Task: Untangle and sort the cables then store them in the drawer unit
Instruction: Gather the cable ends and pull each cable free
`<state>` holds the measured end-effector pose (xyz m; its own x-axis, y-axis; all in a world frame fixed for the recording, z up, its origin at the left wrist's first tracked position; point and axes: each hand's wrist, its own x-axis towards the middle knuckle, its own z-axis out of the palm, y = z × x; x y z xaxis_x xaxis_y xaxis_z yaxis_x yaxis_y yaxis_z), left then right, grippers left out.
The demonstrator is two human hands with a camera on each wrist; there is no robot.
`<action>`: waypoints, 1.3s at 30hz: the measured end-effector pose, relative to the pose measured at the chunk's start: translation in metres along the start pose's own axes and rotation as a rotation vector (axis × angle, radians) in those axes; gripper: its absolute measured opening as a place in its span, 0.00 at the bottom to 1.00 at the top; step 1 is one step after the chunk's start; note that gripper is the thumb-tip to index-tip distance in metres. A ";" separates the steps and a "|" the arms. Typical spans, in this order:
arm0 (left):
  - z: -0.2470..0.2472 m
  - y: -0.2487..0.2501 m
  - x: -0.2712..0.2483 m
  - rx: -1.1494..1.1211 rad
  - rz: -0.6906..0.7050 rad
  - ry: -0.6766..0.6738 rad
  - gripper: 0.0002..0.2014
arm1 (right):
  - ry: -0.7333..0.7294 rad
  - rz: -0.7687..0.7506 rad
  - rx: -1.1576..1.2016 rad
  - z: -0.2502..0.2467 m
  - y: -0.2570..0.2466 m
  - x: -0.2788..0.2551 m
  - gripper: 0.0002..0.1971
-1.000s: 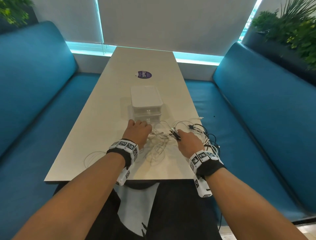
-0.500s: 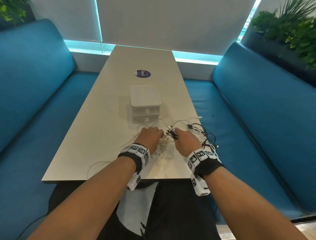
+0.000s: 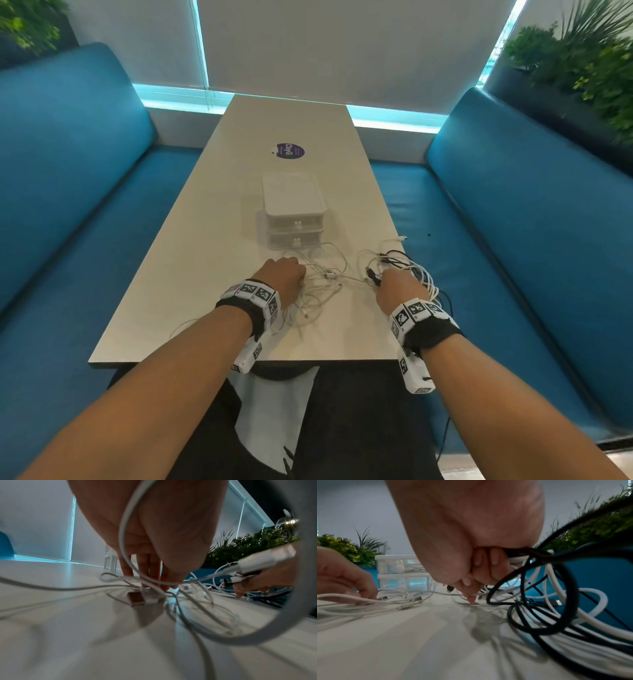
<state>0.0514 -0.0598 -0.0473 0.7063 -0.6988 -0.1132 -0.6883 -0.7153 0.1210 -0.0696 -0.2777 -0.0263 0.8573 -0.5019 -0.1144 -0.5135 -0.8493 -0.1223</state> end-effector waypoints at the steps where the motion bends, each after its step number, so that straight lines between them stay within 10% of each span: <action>1: -0.002 0.001 -0.001 0.020 -0.005 0.015 0.10 | 0.004 -0.015 -0.004 0.002 -0.001 0.000 0.12; 6: -0.007 0.013 -0.004 -0.117 0.085 0.206 0.15 | 0.016 -0.134 0.061 0.009 -0.006 0.000 0.10; 12: -0.008 0.036 0.000 0.025 0.182 -0.026 0.30 | 0.044 -0.253 0.099 0.008 -0.011 -0.007 0.10; 28: -0.009 0.002 -0.002 0.140 0.058 -0.045 0.17 | -0.019 0.178 -0.137 -0.001 0.027 -0.008 0.11; 39: -0.012 0.002 -0.004 0.126 0.071 0.077 0.11 | 0.099 0.063 -0.119 0.003 0.029 -0.007 0.14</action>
<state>0.0494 -0.0584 -0.0351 0.6626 -0.7483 -0.0325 -0.7487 -0.6630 0.0008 -0.0909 -0.2981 -0.0322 0.8257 -0.5638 -0.0202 -0.5639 -0.8258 0.0008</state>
